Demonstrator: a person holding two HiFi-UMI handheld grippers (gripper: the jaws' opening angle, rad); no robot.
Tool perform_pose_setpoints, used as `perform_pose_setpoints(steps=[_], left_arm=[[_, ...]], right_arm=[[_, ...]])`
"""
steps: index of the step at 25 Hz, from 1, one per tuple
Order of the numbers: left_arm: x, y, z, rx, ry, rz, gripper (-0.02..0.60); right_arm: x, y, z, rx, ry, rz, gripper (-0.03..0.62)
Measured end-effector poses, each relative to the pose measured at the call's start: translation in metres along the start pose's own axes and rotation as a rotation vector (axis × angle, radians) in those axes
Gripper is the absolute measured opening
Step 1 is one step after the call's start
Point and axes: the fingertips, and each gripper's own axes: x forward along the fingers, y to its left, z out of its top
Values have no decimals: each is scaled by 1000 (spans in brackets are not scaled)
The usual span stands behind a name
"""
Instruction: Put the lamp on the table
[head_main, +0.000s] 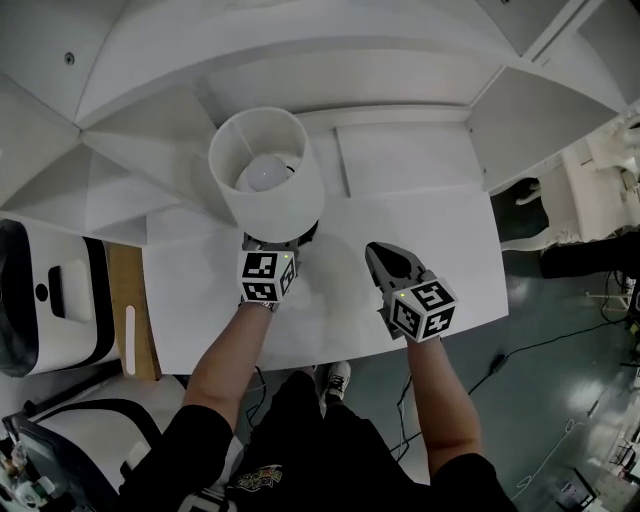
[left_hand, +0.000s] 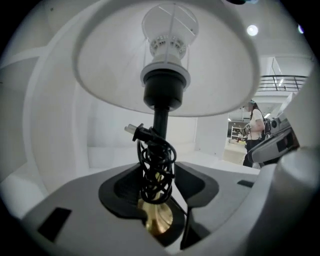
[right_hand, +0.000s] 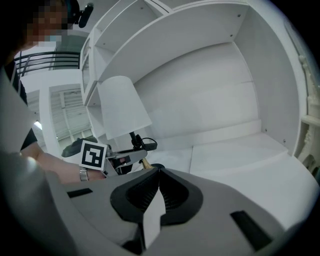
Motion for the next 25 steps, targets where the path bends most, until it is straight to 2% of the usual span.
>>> perform_pose_setpoints(steps=[6, 11, 13, 16, 21, 25], left_arm=[[-44, -5, -11, -30, 3, 43, 189], [-76, -19, -15, -33, 30, 29, 181], [-90, -25, -16, -30, 50, 26, 144], [-111, -37, -15, -31, 78, 20, 13], [-149, -63, -9, -85, 100, -18, 6], [-180, -86, -1, -72, 103, -21, 6]], right_arm=[[-16, 16, 0, -20, -15, 20, 26], [-26, 32, -1, -38, -23, 48, 26], [-32, 40, -2, -45, -24, 61, 26], [-42, 50, -2, -54, -32, 78, 26], [-63, 65, -1, -65, -49, 96, 26], [-84, 79, -1, -77, -61, 111, 26]])
